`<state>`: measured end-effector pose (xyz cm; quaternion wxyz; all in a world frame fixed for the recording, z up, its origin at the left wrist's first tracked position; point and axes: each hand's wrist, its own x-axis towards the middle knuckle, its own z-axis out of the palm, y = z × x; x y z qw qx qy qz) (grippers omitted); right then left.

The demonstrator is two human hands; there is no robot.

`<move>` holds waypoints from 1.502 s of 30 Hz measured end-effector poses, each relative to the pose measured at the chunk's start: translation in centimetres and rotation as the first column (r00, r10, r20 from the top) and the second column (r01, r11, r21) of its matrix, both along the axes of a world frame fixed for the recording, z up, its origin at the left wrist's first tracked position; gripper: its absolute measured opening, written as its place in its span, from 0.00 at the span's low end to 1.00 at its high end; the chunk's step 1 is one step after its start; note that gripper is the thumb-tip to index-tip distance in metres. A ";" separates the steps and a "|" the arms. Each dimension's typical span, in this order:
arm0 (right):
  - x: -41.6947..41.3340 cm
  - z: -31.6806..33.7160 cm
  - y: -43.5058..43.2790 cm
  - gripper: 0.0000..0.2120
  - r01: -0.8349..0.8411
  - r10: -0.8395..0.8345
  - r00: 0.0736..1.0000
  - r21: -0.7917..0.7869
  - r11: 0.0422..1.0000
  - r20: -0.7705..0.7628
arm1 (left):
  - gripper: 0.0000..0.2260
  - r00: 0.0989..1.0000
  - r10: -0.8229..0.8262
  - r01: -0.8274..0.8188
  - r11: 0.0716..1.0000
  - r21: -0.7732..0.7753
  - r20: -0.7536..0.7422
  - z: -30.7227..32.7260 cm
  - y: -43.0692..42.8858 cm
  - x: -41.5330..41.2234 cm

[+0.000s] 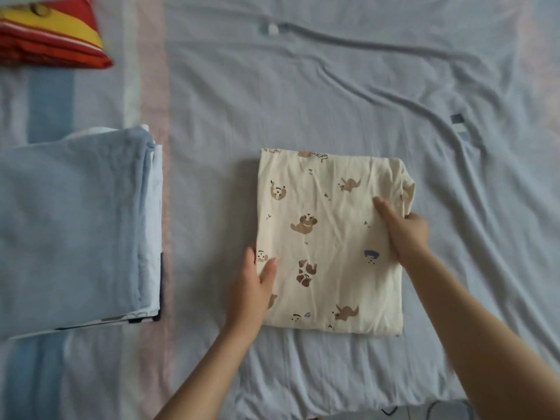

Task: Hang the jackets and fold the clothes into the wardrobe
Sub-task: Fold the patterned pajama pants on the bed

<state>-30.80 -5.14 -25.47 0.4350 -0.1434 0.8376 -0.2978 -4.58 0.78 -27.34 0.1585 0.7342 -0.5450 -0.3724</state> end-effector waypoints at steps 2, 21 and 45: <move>0.0 0.2 -0.3 0.24 -0.013 0.013 1.000 0.100 0.995 -0.001 | 0.14 0.984 -0.067 0.059 0.997 0.056 0.164 0.0 0.1 0.6; 3.8 -2.8 6.0 0.32 -0.844 0.679 0.024 0.349 0.408 -0.734 | 0.30 0.610 -0.553 0.722 0.684 -0.109 0.568 -2.4 -2.7 -2.7; 3.8 -4.7 14.5 0.38 -0.727 0.674 0.484 0.173 0.665 -0.559 | 0.29 0.857 -0.323 0.421 0.888 -0.183 0.402 -4.2 4.1 -2.3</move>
